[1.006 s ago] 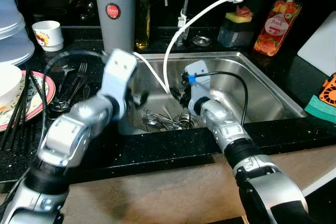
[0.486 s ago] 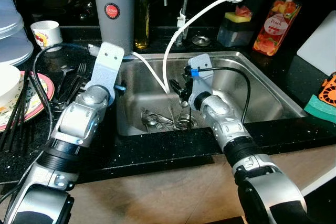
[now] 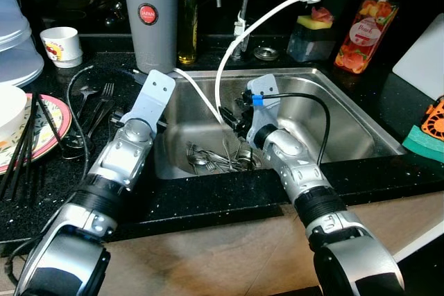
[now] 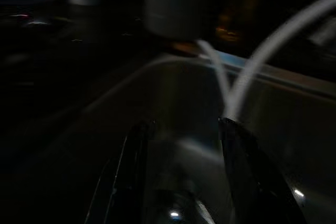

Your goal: Kitchen organization

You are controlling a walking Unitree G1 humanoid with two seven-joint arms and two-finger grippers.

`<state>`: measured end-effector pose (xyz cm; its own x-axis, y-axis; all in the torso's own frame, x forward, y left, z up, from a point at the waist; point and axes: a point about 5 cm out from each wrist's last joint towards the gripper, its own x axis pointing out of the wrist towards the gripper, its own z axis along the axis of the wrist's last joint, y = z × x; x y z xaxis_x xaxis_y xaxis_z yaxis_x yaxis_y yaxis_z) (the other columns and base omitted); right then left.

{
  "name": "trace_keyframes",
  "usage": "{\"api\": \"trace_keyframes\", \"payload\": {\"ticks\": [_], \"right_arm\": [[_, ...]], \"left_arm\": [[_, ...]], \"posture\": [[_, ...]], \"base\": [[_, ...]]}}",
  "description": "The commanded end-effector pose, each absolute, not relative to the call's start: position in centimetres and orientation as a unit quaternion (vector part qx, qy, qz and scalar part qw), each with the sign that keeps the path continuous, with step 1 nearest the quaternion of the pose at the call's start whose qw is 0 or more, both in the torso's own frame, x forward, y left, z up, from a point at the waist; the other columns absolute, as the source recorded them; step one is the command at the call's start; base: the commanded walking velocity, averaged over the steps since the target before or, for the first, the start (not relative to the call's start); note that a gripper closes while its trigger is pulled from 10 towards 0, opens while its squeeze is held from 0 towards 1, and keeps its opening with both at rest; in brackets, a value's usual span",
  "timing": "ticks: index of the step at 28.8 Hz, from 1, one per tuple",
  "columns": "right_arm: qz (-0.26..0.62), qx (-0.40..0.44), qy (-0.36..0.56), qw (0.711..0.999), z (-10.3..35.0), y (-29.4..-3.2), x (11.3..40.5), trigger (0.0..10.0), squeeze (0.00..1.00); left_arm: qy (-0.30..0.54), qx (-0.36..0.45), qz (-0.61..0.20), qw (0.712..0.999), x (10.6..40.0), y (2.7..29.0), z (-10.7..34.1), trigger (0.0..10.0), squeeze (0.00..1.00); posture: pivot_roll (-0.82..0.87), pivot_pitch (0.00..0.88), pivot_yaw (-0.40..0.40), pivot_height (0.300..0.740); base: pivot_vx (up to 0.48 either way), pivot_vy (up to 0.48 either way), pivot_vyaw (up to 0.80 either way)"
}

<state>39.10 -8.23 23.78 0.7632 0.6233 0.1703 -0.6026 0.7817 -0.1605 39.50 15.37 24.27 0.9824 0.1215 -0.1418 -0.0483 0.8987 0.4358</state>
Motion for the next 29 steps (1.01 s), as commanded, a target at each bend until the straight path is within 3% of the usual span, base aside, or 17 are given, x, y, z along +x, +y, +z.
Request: {"api": "trace_keyframes", "payload": {"ticks": [1, 10, 11, 12, 14, 16, 17, 29], "right_arm": [[0.358, -0.053, -0.104, 0.926, 23.6, -7.8, 38.6, 10.0, 0.0], [0.507, 0.011, -0.093, 0.857, 24.9, -6.6, 36.1, 10.0, 0.0], [0.518, 0.007, -0.092, 0.85, 25.1, -6.6, 35.8, 10.0, 0.0], [0.518, 0.007, -0.092, 0.85, 25.1, -6.6, 35.8, 10.0, 0.0], [0.537, -0.003, -0.09, 0.839, 25.3, -6.6, 35.3, 10.0, 0.0], [0.541, -0.004, -0.09, 0.836, 25.4, -6.5, 35.1, 10.0, 0.0], [0.544, -0.004, -0.089, 0.834, 25.5, -6.5, 35.0, 10.0, 0.0], [0.557, -0.007, -0.082, 0.826, 25.9, -6.7, 34.4, 10.0, 0.0]], "left_arm": [[0.136, 0.199, 0.031, 0.97, 39.4, 15.2, 22.3, 10.0, 0.0], [0.173, 0.215, 0.038, 0.96, 39.6, 15.8, 21.2, 10.0, 0.0], [0.178, 0.216, 0.038, 0.959, 39.7, 15.9, 21.1, 6.5, 0.0], [0.178, 0.216, 0.038, 0.959, 39.7, 15.9, 21.1, 6.5, 0.0], [0.194, 0.225, 0.042, 0.954, 39.8, 16.3, 20.9, 2.4, 0.0], [0.2, 0.225, 0.042, 0.953, 39.8, 16.5, 20.8, 2.2, 0.0], [0.205, 0.233, 0.042, 0.95, 39.8, 16.7, 20.8, 0.0, 0.0], [0.22, 0.212, 0.048, 0.951, 40.0, 17.6, 21.0, 0.0, 0.0]], "posture": [[-0.03, 0.1, -0.046, 0.74], [-0.03, 0.09, -0.044, 0.74], [-0.03, 0.09, -0.044, 0.74], [-0.03, 0.09, -0.044, 0.74], [-0.03, 0.09, -0.044, 0.74], [-0.03, 0.092, -0.044, 0.74], [-0.03, 0.092, -0.044, 0.74], [-0.03, 0.098, -0.043, 0.74]], "base": [[0.0, 0.0, 0.0], [0.0, 0.0, 0.0], [0.0, 0.0, 0.0], [0.0, 0.0, 0.0], [0.0, 0.0, 0.0], [0.0, 0.0, 0.0], [0.0, 0.0, 0.0], [0.0, 0.0, 0.0]]}}
